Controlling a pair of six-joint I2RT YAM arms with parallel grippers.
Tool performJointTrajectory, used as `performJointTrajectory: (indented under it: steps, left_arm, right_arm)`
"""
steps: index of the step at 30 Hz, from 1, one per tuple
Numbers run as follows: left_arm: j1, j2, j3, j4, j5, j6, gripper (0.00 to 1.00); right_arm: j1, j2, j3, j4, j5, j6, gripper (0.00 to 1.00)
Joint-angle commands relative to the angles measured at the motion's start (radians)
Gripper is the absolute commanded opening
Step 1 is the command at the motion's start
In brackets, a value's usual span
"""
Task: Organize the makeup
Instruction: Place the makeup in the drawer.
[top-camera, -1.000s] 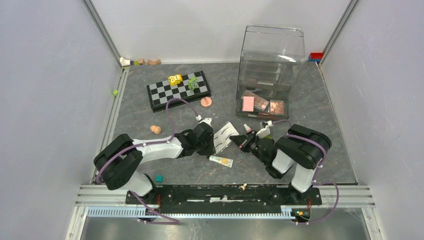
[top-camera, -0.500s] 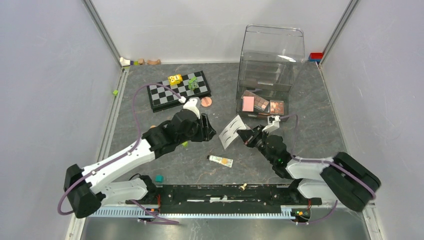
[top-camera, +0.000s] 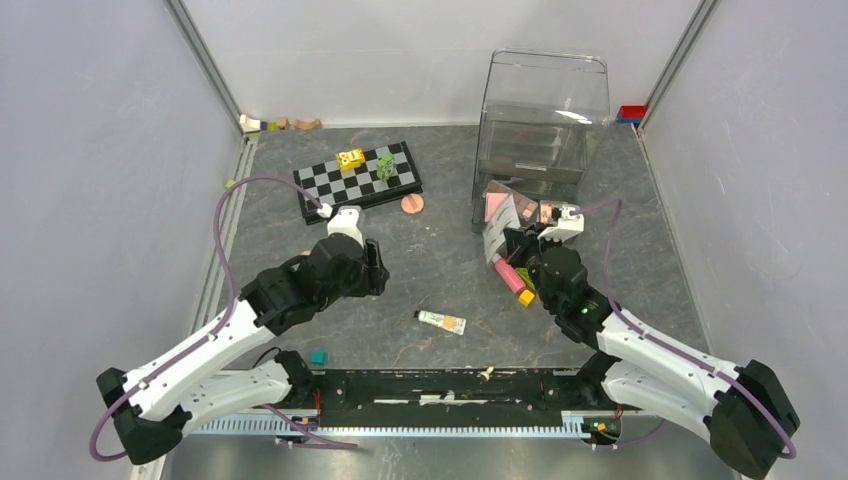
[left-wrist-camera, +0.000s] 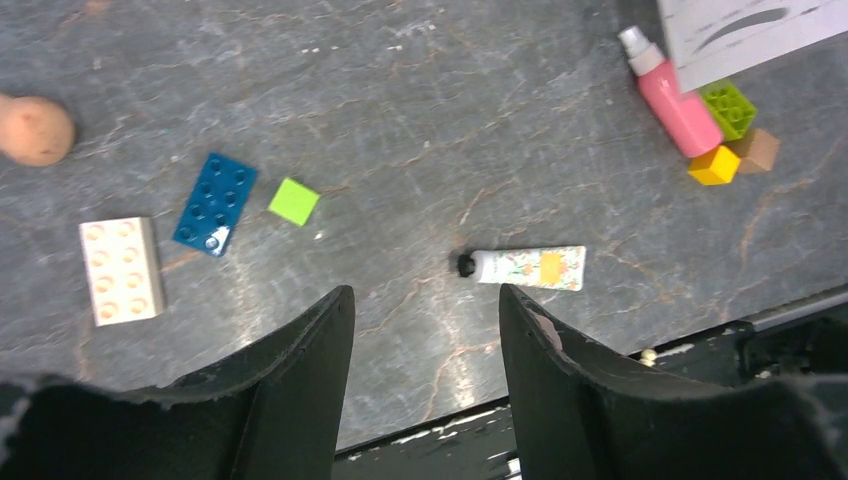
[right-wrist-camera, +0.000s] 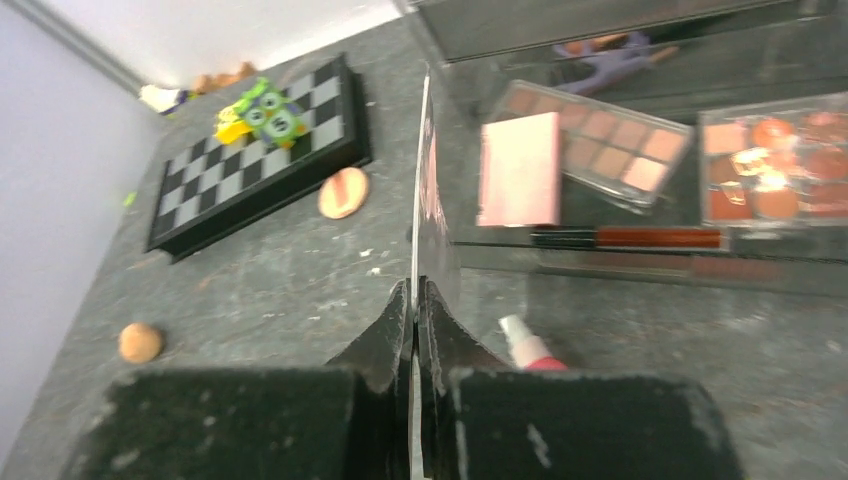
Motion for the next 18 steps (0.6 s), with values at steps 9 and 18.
performJointTrajectory:
  steps: [9,18]
  left_arm:
    - [0.004,-0.086,0.027,-0.121,-0.057,0.055,0.62]
    - [0.005,-0.126,0.015,-0.141,-0.059,0.043,0.62]
  right_arm:
    - [-0.054,-0.035,-0.033,0.104,0.173,0.408,0.00]
    - [-0.112,0.047,-0.068,0.179,0.235,0.718,0.00]
